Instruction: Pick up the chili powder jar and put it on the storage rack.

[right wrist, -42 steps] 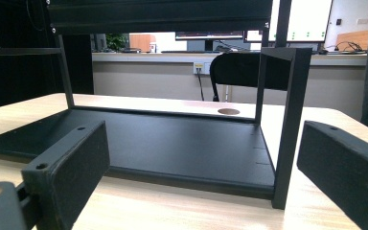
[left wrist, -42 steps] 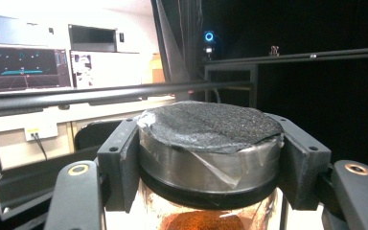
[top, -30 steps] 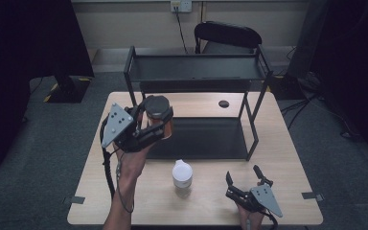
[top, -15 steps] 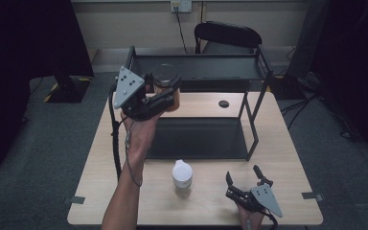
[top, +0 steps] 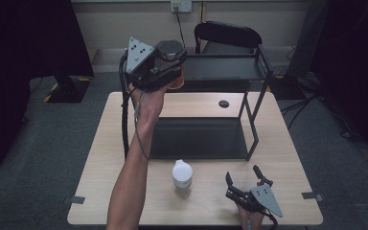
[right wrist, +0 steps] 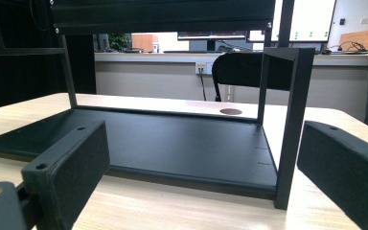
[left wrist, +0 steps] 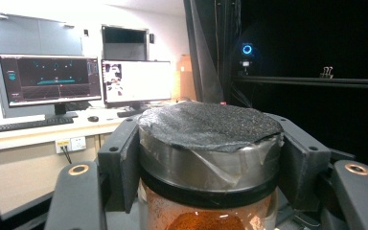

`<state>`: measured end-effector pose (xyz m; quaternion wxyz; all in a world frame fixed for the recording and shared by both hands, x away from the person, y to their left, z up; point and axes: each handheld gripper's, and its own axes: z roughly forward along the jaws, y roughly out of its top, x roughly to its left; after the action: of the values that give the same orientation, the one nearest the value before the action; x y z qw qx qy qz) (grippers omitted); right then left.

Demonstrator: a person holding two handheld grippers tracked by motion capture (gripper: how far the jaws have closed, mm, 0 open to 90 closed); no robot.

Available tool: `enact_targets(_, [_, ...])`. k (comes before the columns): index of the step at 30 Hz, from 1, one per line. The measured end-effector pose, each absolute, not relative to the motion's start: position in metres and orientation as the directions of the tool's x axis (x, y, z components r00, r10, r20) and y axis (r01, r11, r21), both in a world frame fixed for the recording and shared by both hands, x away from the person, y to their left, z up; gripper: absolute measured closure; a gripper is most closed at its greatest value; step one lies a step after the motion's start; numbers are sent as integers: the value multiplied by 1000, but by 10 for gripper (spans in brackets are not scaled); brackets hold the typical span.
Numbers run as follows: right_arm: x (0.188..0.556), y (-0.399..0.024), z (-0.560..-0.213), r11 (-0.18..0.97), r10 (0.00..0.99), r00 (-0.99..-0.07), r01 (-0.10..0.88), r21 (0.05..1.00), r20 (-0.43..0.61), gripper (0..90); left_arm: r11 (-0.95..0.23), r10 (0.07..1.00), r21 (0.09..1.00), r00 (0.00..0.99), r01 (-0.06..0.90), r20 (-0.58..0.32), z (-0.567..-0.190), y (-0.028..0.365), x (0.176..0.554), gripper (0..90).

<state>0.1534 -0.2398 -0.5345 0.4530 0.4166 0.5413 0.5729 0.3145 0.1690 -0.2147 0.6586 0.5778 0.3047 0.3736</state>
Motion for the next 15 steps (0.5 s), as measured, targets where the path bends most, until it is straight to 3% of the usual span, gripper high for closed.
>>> enact_targets(15, [153, -240, -535, -4, 969, -245, -68, 998, -13, 26, 42, 880, 993, 475, -107, 14, -215, 149, 354, 353])
